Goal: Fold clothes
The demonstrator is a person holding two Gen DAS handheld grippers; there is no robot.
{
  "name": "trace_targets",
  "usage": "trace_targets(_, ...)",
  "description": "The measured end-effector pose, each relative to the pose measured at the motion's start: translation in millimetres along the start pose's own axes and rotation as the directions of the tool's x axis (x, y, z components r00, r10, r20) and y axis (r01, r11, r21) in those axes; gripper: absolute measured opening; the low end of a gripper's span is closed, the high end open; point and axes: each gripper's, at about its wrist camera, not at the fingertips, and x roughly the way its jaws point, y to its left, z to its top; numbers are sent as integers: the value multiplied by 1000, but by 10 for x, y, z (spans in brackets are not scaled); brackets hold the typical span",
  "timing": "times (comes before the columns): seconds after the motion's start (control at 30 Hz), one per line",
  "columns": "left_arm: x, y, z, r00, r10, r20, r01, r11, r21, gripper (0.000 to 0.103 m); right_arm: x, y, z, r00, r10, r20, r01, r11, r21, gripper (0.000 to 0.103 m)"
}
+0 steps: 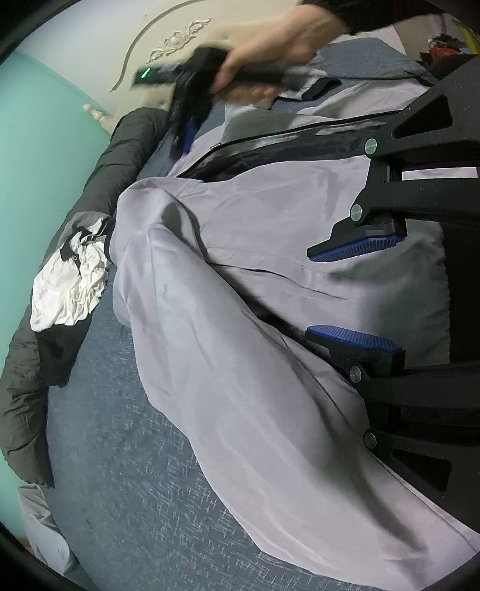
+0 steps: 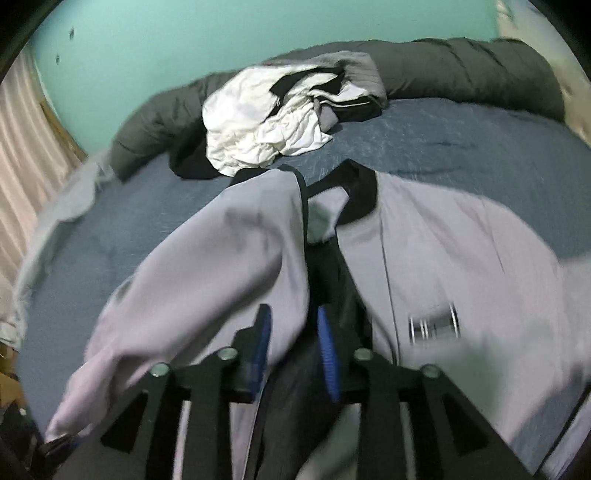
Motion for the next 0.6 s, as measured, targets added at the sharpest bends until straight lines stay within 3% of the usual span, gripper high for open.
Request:
trace_targets(0.27,-191,94,-134,1000,16,-19,-17,999,-30,45,-763,-59,-964,990,134,34,-137,986,99,33)
trace_targets(0.37,-292,138,-172,999,35,-24,-36,998,-47,45,-957,-92,-1194,986,160,44,-164,977,133,35)
trace_targets(0.43,-333,155,-195,999,22,-42,-25,998,-61,46,-1063,-134,-1321,984,165,62,-172,974,149,43)
trace_targets(0.6,-377,192,-345,996,33,-83,-40,996,-85,47,-1135,-268,-1472,984,162,78,-174,969,174,43)
